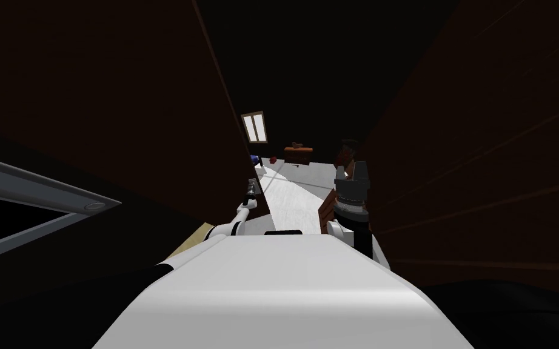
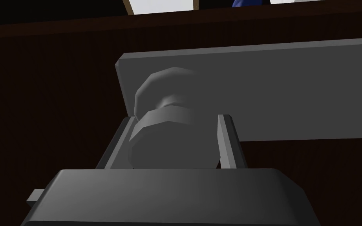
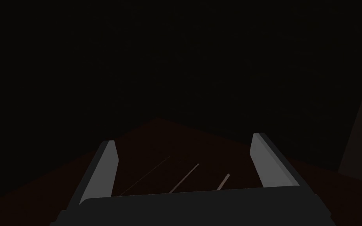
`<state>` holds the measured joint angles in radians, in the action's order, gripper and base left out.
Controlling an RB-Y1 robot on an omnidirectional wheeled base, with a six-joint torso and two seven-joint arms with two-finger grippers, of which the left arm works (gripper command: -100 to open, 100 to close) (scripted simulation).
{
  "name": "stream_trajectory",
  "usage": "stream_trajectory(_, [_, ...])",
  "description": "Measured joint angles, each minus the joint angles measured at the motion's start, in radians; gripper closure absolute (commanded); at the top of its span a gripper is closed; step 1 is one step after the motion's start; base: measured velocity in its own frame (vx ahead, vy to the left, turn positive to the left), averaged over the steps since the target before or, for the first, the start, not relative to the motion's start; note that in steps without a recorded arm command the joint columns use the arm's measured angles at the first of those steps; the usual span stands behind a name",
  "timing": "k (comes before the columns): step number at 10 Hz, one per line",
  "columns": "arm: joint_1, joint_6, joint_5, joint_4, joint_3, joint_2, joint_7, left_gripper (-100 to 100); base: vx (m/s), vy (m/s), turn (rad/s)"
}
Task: Push the door open
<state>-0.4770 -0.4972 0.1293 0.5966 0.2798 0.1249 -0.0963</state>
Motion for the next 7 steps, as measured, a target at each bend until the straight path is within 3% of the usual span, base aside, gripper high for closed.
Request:
stream_trajectory(3, [0.025,0.014,0.012,0.038,0.036,-0.003,-0.024,100,0.156,-0.062,0.041])
stream_trajectory(6, [0.001,-0.001,0.022,-0.007,0.057,0.023,-0.023,100,0.178,-0.082,0.057])
stream_trajectory(7, [0.004,0.003,0.027,-0.005,0.068,0.029,-0.026,100,0.22,-0.101,0.087])
